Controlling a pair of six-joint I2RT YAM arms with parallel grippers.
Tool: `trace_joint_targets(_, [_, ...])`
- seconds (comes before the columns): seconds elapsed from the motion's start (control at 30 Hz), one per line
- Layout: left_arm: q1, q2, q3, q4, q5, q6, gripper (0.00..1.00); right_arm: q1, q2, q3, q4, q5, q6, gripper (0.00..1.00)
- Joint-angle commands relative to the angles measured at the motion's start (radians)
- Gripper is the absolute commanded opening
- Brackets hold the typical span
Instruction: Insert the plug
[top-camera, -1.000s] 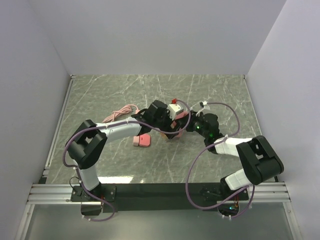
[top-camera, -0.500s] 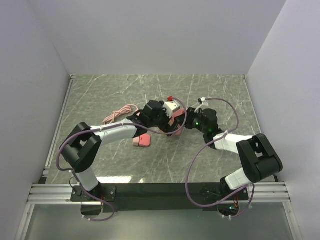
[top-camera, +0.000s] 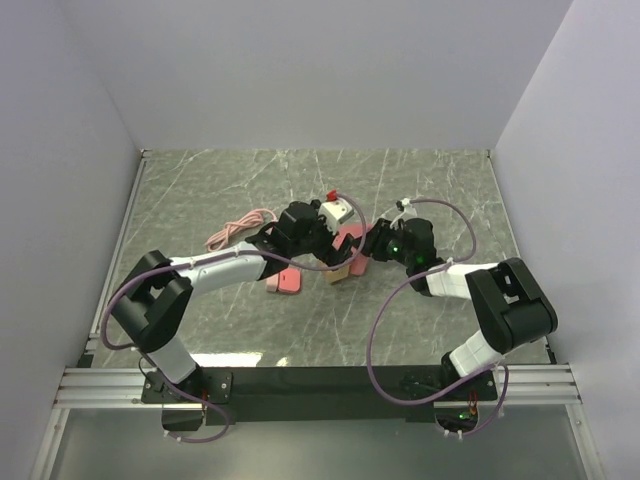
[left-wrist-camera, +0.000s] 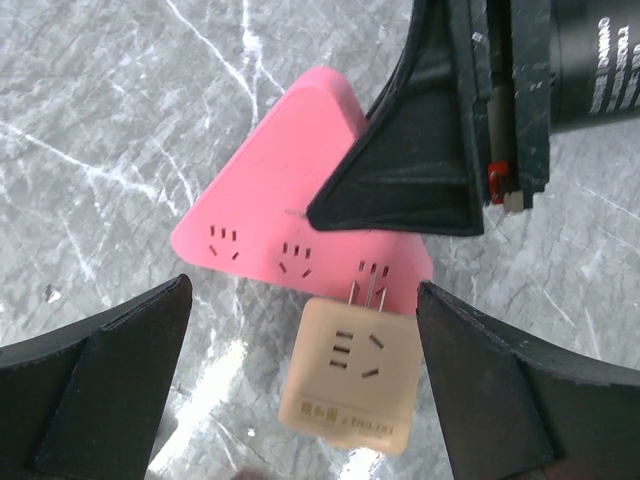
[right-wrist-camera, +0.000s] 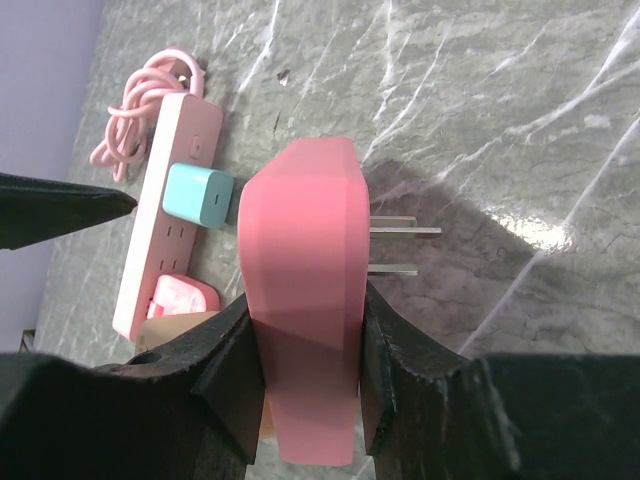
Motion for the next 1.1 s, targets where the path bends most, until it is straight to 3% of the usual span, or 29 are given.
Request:
trace_joint_targets(0.0, [0.008, -0.076, -0.031, 0.077, -0.022, -0.008, 1.00, -0.016, 0.005, 0.057, 0.096, -0.036, 0.022, 0.00])
trace_joint_targets(0.2, [0.013, -0.212, -0.235, 0.261, -0.029, -0.042, 1.00, -0.050, 0.036, 0.057, 0.121, -0.073, 0.036, 0.00])
trace_joint_targets(0.37, [0.016, -0.329, -0.434, 0.443, 0.057, -0.071, 0.99, -0.071, 0.041, 0.057, 0.136, -0.105, 0.048, 0.00])
trace_joint_targets(0.57, [0.016, -0.329, -0.568, 0.643, 0.162, -0.115, 0.99, -0.076, 0.024, 0.045, 0.173, -0.170, 0.079, 0.00])
trace_joint_targets(0.67, [0.016, -0.301, -0.595, 0.735, 0.209, -0.134, 1.00, -0.076, 0.028, 0.043, 0.201, -0.209, 0.108, 0.00])
trace_joint_targets(1.07, [0.016, -0.202, -0.564, 0.782, 0.176, -0.120, 1.00, -0.074, -0.015, 0.023, 0.250, -0.282, 0.169, 0.00])
